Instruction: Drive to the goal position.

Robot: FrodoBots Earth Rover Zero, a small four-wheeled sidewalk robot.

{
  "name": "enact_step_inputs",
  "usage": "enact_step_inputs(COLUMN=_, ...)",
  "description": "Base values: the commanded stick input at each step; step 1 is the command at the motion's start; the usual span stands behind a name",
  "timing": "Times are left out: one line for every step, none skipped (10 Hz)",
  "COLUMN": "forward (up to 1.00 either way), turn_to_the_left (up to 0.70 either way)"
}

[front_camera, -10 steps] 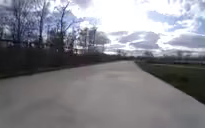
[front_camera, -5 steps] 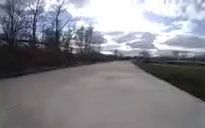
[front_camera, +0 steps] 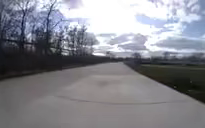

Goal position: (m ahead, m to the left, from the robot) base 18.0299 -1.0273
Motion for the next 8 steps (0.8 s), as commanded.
enact_step_inputs(forward=1.0, turn_to_the_left=-0.26)
enact_step_inputs(forward=1.0, turn_to_the_left=-0.4)
enact_step_inputs(forward=1.0, turn_to_the_left=-0.4)
enact_step_inputs(forward=1.0, turn_to_the_left=-0.4)
enact_step_inputs(forward=1.0, turn_to_the_left=-0.4)
enact_step_inputs(forward=1.0, turn_to_the_left=-0.07)
enact_step_inputs(forward=1.0, turn_to_the_left=0.0)
enact_step_inputs(forward=1.0, turn_to_the_left=0.0)
